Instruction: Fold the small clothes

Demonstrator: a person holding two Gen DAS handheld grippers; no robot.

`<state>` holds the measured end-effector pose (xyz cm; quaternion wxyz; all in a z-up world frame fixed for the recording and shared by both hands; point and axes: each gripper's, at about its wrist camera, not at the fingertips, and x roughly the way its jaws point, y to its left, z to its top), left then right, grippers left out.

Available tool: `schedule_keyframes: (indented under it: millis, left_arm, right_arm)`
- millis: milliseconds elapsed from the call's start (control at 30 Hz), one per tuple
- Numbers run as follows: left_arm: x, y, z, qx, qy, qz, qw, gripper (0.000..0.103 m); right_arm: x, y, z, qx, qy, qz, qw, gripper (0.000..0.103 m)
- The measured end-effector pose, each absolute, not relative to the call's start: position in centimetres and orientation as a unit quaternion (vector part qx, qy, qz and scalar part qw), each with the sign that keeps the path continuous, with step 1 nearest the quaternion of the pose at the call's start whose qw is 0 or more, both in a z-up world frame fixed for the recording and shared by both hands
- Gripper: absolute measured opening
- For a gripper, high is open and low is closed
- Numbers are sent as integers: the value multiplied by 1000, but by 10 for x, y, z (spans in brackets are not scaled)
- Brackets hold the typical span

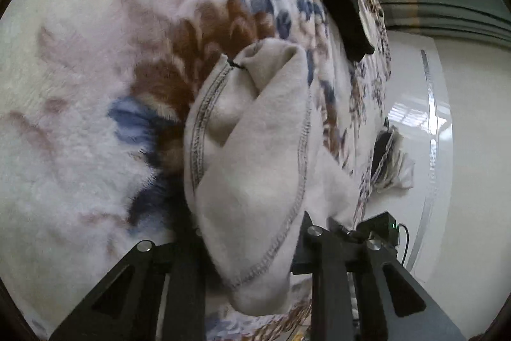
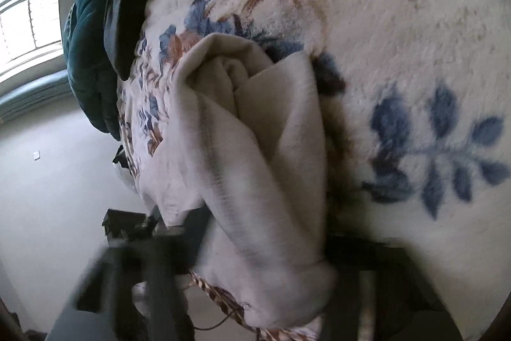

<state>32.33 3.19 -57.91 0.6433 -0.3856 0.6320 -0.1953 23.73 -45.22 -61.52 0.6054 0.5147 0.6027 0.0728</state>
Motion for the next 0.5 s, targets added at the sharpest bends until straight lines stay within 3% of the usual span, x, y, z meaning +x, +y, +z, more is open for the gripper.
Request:
schedule_keyframes:
  millis: [33, 133, 500]
  left_arm:
    - [325, 31, -572, -385, 627, -197, 648, 19]
    - [332, 27, -550, -372, 621, -205, 659, 19]
    - [452, 14, -476, -370, 550, -265, 700, 19]
  right_arm:
    - [238, -450, -609, 514, 598, 69, 611, 22]
    - [243, -448, -588, 504, 592, 64, 625, 19]
    - [342, -453, -484, 460, 549, 92, 692, 18]
